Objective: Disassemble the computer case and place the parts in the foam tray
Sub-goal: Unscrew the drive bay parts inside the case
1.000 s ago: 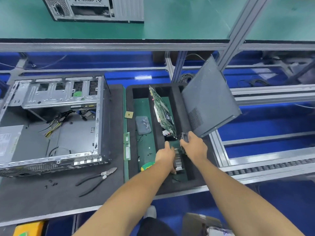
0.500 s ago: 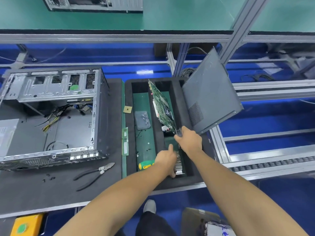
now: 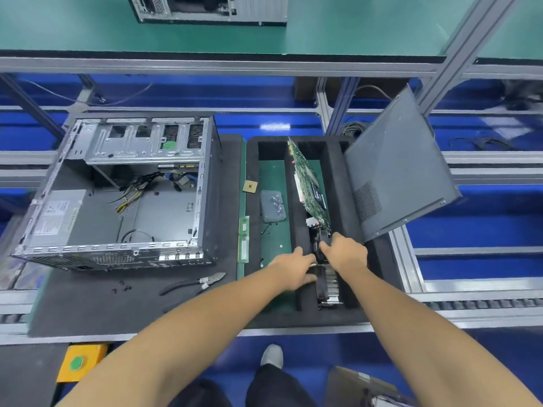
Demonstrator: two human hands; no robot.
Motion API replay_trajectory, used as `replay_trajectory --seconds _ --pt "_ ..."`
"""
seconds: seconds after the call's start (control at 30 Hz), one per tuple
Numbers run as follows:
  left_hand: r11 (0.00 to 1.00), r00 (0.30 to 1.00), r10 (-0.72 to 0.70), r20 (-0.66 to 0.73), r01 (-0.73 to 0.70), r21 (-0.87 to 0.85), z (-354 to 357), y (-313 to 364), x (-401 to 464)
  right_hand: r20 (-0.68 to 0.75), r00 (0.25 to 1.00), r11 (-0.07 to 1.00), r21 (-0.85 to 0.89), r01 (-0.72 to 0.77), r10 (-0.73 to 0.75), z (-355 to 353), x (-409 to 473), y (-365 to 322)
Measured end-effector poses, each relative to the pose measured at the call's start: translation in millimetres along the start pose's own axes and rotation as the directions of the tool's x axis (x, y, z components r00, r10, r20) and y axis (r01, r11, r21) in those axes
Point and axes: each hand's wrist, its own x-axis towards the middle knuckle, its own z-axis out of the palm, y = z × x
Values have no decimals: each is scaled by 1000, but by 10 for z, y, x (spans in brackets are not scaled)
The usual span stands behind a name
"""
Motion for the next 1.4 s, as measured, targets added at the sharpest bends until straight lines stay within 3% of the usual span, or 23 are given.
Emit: replay_trajectory --seconds 0.13,0.23,0.27,0.33,0.4,0.43,0.5,0.57,0.7,0.77,0.8,0.87,0.93,1.0,1.1,1.17,1.2,1.27,1.3,1.4 --pt "967 985 -94 -143 56 -250 -269 -214 -292 -151 988 996 -87 23 -36 -32 -102 -49" --pt "912 949 -136 -284 8 -410 -541 -395 -560 -425 894 969 128 213 -141 -80 -331 -254" --pt "898 932 -133 -337 -31 -439 -635 -450 -659 -482 853 912 228 342 -199 -107 -441 -375" --pt "858 885 -103 -455 -152 -490 -823 -541 -861 -524 790 701 432 567 -317 -195 -697 -701" --pt "763 809 -92 -580 -317 -563 -994 -612 -1064 -464 775 486 604 631 -429 -286 -919 -1103" --pt "688 769 -116 -629 -394 -609 -1079 -650 -1159 -410 783 439 661 609 -468 -344 -1004 -1308" --pt "474 709 -219 -670 -523 -708 -1233 -768 -1324 -316 805 484 669 564 -502 -446 -1096 -1696" --pt "295 661 -338 -670 -602 -742 -1352 -919 -1483 -334 802 548 596 587 -496 -523 -1144 -2014" --pt "107 639 -491 -593 -631 -769 -1506 -1380 -1832 -452 743 611 427 667 -494 -592 -1225 -2549" --pt "145 653 -476 -589 -602 -785 -1519 -1648 -1983 -470 749 623 426 655 -466 -593 -1249 -2735" --pt "230 657 -451 -604 -568 -790 -1496 -1781 -2052 -475 759 619 449 644 -445 -596 -1263 -2815" --pt "543 599 -411 -687 -445 -712 -1364 -2065 -2204 -467 788 624 490 608 -401 -584 -1296 -2960" --pt "839 477 -315 -820 -265 -476 -1127 -2369 -2413 -455 817 669 488 561 -353 -550 -1321 -3068" --pt "948 419 -194 -887 -154 -280 -821 -2669 -2667 -467 824 722 443 532 -320 -513 -1326 -3151" --pt "996 396 -47 -917 -53 -74 -256 -3091 -3006 -478 820 776 367 513 -315 -456 -1318 -3289" --pt "996 457 82 -885 -12 86 84 -3308 -3137 -466 823 794 339 505 -325 -413 -1306 -3371" --pt "993 558 102 -823 -11 115 218 -3402 -3168 -460 824 801 324 503 -332 -383 -1305 -3407" --pt "1000 785 0 -619 -8 -10 381 -3472 -3195 -458 817 810 290 510 -350 -350 -1297 -3416" --pt "994 848 -76 -524 26 -103 455 -3495 -3202 -461 810 812 270 517 -363 -332 -1292 -3422" --pt "954 861 -201 -468 63 -294 537 -3503 -3139 -456 792 815 211 539 -406 -307 -1272 -3415"
